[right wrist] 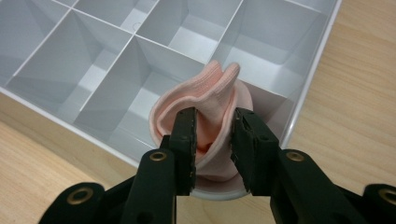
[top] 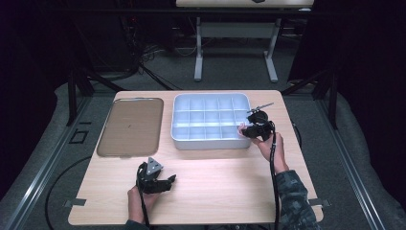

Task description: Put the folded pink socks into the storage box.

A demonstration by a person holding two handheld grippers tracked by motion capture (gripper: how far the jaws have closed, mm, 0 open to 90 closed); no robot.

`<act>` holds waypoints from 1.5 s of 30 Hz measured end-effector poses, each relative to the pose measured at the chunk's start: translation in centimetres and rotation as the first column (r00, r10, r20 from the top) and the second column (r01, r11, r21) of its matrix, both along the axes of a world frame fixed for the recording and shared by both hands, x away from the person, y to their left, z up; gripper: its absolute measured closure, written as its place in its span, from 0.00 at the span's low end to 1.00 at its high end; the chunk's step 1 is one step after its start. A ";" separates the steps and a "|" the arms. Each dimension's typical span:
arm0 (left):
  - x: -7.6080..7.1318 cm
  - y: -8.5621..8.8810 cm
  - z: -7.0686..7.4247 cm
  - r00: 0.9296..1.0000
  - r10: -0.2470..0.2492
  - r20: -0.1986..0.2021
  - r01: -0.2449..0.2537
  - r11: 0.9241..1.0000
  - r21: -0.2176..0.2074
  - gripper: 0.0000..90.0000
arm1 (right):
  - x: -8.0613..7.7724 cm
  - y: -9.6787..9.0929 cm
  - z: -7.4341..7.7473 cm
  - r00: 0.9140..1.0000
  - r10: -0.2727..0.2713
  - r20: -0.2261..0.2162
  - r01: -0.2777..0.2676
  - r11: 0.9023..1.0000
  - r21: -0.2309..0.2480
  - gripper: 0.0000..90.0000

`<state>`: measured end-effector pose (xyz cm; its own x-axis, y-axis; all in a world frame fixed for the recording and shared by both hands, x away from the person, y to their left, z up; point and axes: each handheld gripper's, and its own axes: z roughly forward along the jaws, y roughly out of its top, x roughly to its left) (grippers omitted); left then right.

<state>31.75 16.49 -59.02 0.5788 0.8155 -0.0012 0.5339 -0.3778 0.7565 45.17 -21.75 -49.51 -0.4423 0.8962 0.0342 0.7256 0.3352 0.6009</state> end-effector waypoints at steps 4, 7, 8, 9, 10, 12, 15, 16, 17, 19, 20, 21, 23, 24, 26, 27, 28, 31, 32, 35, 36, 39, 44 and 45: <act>0.0 0.0 0.0 1.000 0.000 0.000 0.000 1.000 0.000 0.32 | -0.6 0.0 0.4 1.000 0.009 0.008 -0.009 1.000 0.006 0.77; 0.0 0.0 0.0 1.000 0.000 0.000 0.000 1.000 0.000 0.32 | -1.5 0.3 0.5 0.999 0.015 0.037 -0.015 1.000 -0.006 0.73; 0.0 0.0 0.0 1.000 0.000 0.000 0.000 1.000 0.000 0.32 | -1.7 0.3 0.6 0.999 0.012 0.049 -0.012 1.000 -0.004 0.70; 0.0 0.0 0.0 1.000 0.000 -0.001 0.000 1.000 0.000 0.32 | -2.1 0.3 0.9 0.998 0.017 0.062 -0.017 1.000 0.000 0.67; 0.0 0.0 0.0 1.000 0.000 -0.001 0.000 1.000 0.000 0.32 | -2.3 0.2 1.1 0.998 0.020 0.067 -0.020 1.000 0.003 0.65; 0.0 0.0 0.0 1.000 0.000 -0.001 0.000 1.000 0.000 0.32 | -2.8 0.1 1.4 0.996 0.019 0.083 -0.020 1.000 0.013 0.61; 0.0 0.0 0.0 1.000 0.000 -0.001 0.000 1.000 0.000 0.32 | -3.9 -0.2 2.2 0.994 0.037 0.104 -0.040 0.999 0.029 0.51; 0.0 0.0 0.0 1.000 0.000 -0.001 0.000 1.000 0.000 0.32 | -4.5 -0.4 2.6 0.992 0.042 0.116 -0.046 0.998 0.038 0.44; 0.0 0.0 0.0 1.000 0.000 0.000 0.000 1.000 -0.001 0.32 | -4.9 -0.6 2.9 0.991 0.043 0.126 -0.050 0.998 0.050 0.40; 0.0 0.0 0.0 1.000 -0.001 -0.001 0.001 1.000 0.000 0.32 | -5.7 -0.9 3.3 0.988 0.046 0.148 -0.057 0.996 0.067 0.33; 0.0 0.0 0.0 1.000 -0.001 -0.001 0.001 1.000 -0.001 0.32 | -6.2 -1.1 3.5 0.986 0.048 0.160 -0.058 0.997 0.059 0.29; 0.0 0.0 0.0 1.000 -0.001 -0.001 0.001 1.000 0.000 0.32 | -6.7 -1.4 3.6 0.984 0.048 0.169 -0.058 0.997 0.054 0.24; 0.0 0.0 0.0 1.000 -0.001 -0.001 0.001 1.000 0.000 0.32 | -7.8 -2.1 3.4 0.981 0.055 0.187 -0.066 0.996 0.052 0.17; 0.0 0.0 0.0 1.000 -0.001 -0.001 0.001 1.000 0.000 0.32 | -7.8 -2.1 3.4 0.981 0.055 0.187 -0.066 0.996 0.052 0.17; 0.0 0.0 0.0 1.000 -0.001 -0.001 0.001 1.000 -0.001 0.32 | -8.5 -2.8 3.3 0.979 0.062 0.192 -0.072 0.996 0.046 0.17; 0.0 0.0 0.0 1.000 -0.002 -0.001 0.002 1.000 0.000 0.32 | -8.9 -3.1 3.1 0.978 0.063 0.199 -0.073 0.996 0.043 0.17; 0.0 0.0 0.0 1.000 -0.002 -0.001 0.002 1.000 0.000 0.32 | -9.2 -3.4 3.0 0.977 0.065 0.205 -0.075 0.996 0.041 0.16; 0.0 0.0 0.0 1.000 -0.002 -0.001 0.002 1.000 0.000 0.32 | -9.8 -4.3 2.4 0.976 0.058 0.208 -0.069 0.996 0.048 0.13; 0.0 0.0 0.0 1.000 -0.002 0.000 0.002 1.000 0.000 0.32 | -10.0 -4.6 2.2 0.977 0.056 0.206 -0.066 0.997 0.041 0.12; 0.0 0.0 0.0 1.000 -0.002 0.000 0.002 1.000 0.000 0.32 | -10.6 -5.4 1.8 0.979 0.052 0.196 -0.059 0.998 0.030 0.08; 0.0 0.0 0.0 1.000 -0.002 0.000 0.002 1.000 0.000 0.32 | -10.8 -5.7 1.7 0.978 0.045 0.204 -0.052 0.998 0.027 0.08; 0.0 0.0 0.0 1.000 -0.002 0.000 0.002 1.000 0.000 0.32 | -11.7 -6.8 0.9 0.976 0.018 0.217 -0.022 1.000 0.012 0.09; 0.0 0.0 0.0 1.000 -0.002 0.000 0.002 1.000 0.000 0.32 | -12.6 -8.3 -1.0 0.984 -0.010 0.179 0.007 1.000 0.014 0.05; 0.0 0.0 0.0 1.000 -0.002 0.000 0.002 1.000 0.000 0.32 | -12.8 -8.5 -1.5 0.984 -0.020 0.175 0.017 1.000 0.019 0.04</act>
<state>31.77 16.49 -59.03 0.5807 0.8141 -0.0017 0.5334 -0.3789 0.7563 32.34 -30.26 -51.00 -0.4261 0.9043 -0.0267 0.6147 0.3111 0.7248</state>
